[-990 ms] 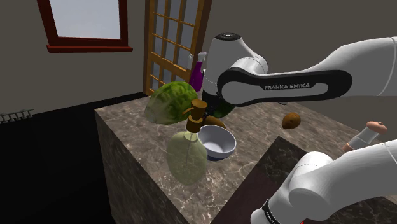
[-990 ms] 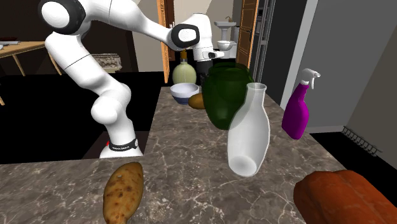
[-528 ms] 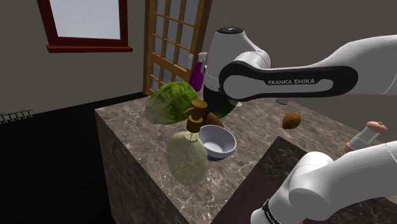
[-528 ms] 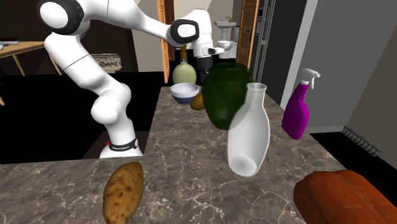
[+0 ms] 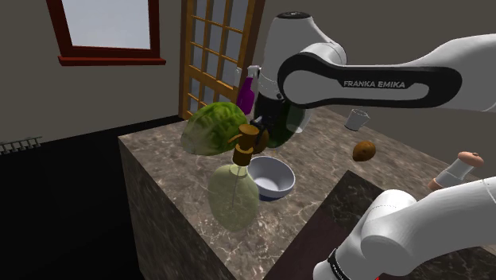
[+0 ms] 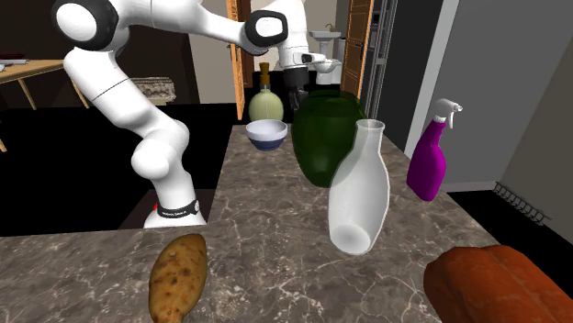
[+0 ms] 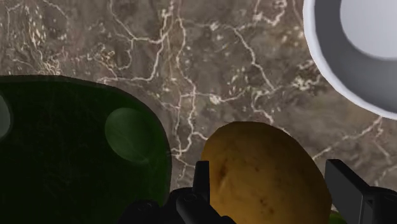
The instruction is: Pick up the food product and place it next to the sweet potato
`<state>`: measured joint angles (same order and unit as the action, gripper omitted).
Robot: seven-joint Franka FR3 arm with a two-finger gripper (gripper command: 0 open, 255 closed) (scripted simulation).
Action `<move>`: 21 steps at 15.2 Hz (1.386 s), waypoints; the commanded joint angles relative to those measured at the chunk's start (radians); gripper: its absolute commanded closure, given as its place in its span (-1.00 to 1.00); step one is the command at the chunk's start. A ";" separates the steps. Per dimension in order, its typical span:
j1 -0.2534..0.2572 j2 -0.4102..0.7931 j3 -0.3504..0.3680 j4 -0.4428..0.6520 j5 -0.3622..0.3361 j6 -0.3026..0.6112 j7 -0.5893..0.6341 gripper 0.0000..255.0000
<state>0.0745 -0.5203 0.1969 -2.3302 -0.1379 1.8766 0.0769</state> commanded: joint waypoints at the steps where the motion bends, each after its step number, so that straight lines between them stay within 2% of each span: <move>1: 0.000 -0.002 -0.001 0.026 0.001 -0.027 -0.006 1.00; 16: -0.007 0.019 -0.005 0.244 0.001 -0.221 -0.040 1.00; 17: -0.007 0.020 -0.005 0.250 0.001 -0.226 -0.041 1.00; 21: -0.019 -0.101 -0.070 0.151 -0.011 -0.235 -0.119 1.00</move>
<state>0.0615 -0.5865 0.1491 -2.1401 -0.1400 1.6388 -0.0205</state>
